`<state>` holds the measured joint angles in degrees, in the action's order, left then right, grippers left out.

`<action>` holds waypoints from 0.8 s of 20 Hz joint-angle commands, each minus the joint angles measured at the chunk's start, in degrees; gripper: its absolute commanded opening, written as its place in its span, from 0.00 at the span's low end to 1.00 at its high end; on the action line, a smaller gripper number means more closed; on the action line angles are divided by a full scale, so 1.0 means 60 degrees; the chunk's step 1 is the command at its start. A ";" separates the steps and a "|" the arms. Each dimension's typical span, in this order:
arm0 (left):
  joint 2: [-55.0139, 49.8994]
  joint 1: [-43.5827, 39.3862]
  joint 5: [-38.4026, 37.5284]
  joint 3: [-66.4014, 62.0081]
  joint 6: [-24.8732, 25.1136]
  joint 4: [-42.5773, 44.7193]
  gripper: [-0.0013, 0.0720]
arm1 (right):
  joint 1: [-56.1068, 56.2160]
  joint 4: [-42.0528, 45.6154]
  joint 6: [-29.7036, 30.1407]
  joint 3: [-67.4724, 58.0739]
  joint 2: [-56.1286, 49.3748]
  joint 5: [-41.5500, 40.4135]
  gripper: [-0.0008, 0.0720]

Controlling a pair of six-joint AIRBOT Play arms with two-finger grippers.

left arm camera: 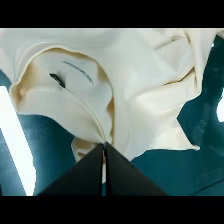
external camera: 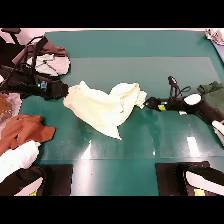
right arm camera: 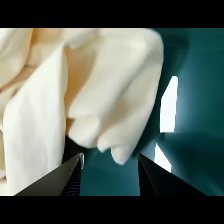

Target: Fold the shirts.

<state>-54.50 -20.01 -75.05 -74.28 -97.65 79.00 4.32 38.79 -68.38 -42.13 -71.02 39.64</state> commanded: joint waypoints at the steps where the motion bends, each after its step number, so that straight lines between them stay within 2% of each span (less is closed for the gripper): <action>1: 0.0025 0.0011 -0.0535 -0.0047 -0.0051 0.1064 0.05 | -0.0182 -0.0047 -0.0025 -0.1388 -0.0969 0.0204 0.56; 5: 0.0025 0.0011 -0.0641 -0.0047 -0.0047 0.2029 0.05 | -0.0375 0.0029 -0.0051 -0.2550 -0.1104 0.0674 0.56; 9: -0.0007 0.0011 -0.0554 -0.0047 -0.0047 0.2102 0.05 | -0.0375 0.0040 -0.0204 -0.2663 -0.1348 0.0528 0.57; 16: -0.0062 0.0011 -0.0499 0.0095 -0.0011 0.2149 0.05 | -0.0368 -0.0291 -0.0397 -0.2667 -0.2229 0.2000 0.56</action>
<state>-54.83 -20.01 -78.26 -74.00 -97.91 91.53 2.11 37.95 -70.19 -57.95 -83.11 48.31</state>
